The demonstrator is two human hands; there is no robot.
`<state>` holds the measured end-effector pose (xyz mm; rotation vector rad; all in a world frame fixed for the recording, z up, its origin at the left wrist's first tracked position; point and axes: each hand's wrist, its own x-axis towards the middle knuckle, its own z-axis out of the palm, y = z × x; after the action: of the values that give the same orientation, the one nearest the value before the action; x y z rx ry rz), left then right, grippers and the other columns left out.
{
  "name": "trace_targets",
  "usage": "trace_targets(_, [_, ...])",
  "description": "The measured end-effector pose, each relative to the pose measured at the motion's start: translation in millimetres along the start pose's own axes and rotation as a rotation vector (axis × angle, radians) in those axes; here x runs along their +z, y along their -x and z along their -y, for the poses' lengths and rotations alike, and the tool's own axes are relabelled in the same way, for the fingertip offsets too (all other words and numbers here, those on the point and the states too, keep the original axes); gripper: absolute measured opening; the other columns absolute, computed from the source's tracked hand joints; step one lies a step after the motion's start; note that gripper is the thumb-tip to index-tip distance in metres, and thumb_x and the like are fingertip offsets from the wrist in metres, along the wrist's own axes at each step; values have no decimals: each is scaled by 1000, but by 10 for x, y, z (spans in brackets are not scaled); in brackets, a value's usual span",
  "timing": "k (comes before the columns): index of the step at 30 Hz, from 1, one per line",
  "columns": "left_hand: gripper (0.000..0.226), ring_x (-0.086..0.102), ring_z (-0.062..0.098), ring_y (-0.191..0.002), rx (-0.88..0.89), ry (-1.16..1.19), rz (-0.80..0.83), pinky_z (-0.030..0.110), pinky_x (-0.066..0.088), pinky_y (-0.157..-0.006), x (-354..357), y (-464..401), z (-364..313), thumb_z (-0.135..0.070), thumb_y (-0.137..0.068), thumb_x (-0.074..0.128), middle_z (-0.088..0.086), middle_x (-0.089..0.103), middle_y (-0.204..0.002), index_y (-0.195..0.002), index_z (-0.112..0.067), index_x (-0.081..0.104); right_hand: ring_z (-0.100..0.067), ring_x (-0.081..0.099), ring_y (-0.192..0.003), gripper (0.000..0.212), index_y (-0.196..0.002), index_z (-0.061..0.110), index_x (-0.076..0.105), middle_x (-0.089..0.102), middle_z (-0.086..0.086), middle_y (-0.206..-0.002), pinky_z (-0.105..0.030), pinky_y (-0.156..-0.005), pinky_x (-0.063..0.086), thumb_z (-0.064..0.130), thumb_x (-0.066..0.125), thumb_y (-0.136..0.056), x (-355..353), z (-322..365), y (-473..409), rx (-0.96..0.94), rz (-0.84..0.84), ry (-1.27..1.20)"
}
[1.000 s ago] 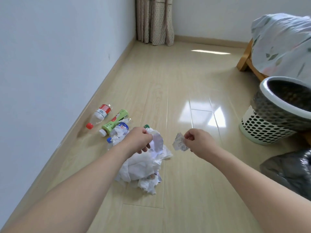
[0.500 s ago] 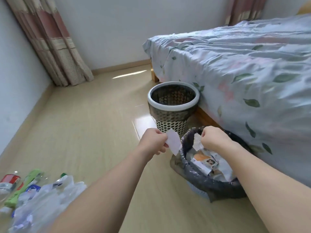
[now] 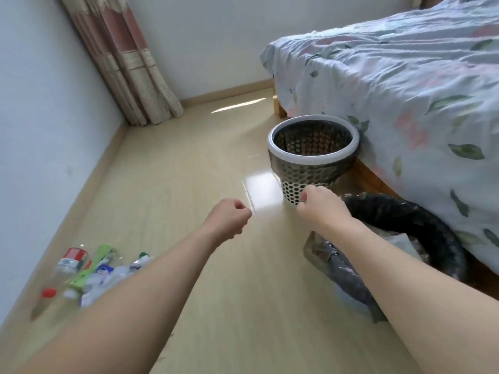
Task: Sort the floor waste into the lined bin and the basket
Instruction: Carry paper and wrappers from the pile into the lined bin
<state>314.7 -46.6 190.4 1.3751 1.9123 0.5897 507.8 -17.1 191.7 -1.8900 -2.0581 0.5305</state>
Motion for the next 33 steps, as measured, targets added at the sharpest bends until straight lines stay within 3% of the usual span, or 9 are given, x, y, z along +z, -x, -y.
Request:
trace_targets(4, [21, 57, 20, -66, -123, -73, -61, 26, 40, -57, -825, 185, 967, -15, -87, 47, 7, 61, -86, -97, -5, 63, -23, 52, -115, 39, -127, 17, 52, 54, -3, -127, -35, -95, 44, 21, 42, -90, 583, 1015, 139, -203, 188, -62])
trace_targets(9, [12, 57, 20, -69, -275, -162, -110, 25, 40, -60, -1659, 640, 2350, -16, -86, 47, 6, 58, -80, -83, -11, 58, -19, 53, -110, 39, -125, 19, 53, 53, 0, -126, -29, -87, 45, 15, 39, -90, 1509, 2126, 577, -360, 374, -88])
trace_targets(11, [13, 51, 17, -69, -329, -233, -118, 24, 36, -56, -1822, 842, 2850, -14, -87, 47, 2, 55, -77, -79, -13, 57, -17, 52, -103, 41, -126, 20, 53, 53, 0, -126, -27, -80, 43, 13, 38, -88, 1926, 2371, 751, -393, 447, -72])
trace_targets(14, [18, 40, 20, -67, -413, -265, -71, 27, 29, -55, -1932, 1100, 3626, -13, -84, 46, 2, 47, -69, -67, -16, 46, -18, 52, -109, 40, -126, 20, 53, 50, 1, -126, -29, -86, 45, 12, 41, -88, 2561, 2637, 1019, -402, 534, -23])
trace_targets(17, [12, 39, 20, -67, -491, -269, -2, 27, 30, -58, -1961, 1254, 4138, -15, -82, 48, 2, 49, -73, -71, -19, 49, -23, 51, -112, 39, -127, 15, 48, 47, -3, -127, -30, -83, 42, 14, 43, -89, 2990, 2731, 1244, -347, 570, 56])
trace_targets(24, [13, 49, 20, -67, -466, 14, 15, 27, 42, -64, -1833, 985, 4480, -15, -85, 51, 3, 58, -80, -85, -10, 63, -29, 46, -115, 37, -124, 10, 46, 47, -9, -123, -35, -91, 40, 29, 44, -91, 3439, 2962, 1089, -121, 446, 177])
trace_targets(28, [11, 51, 17, -67, -437, 62, 29, 24, 41, -61, -1763, 843, 4549, -16, -86, 50, 2, 60, -82, -83, -14, 61, -29, 42, -115, 38, -122, 15, 51, 47, -7, -123, -36, -93, 34, 35, 45, -90, 3572, 3077, 928, -131, 381, 280])
trace_targets(33, [10, 48, 21, -68, -505, 33, 6, 26, 36, -58, -1770, 820, 4739, -9, -81, 49, 5, 58, -78, -75, -13, 57, -27, 39, -112, 28, -111, 22, 63, 47, -1, -122, -34, -92, 32, 28, 42, -94, 3629, 3181, 878, -234, 261, 337])
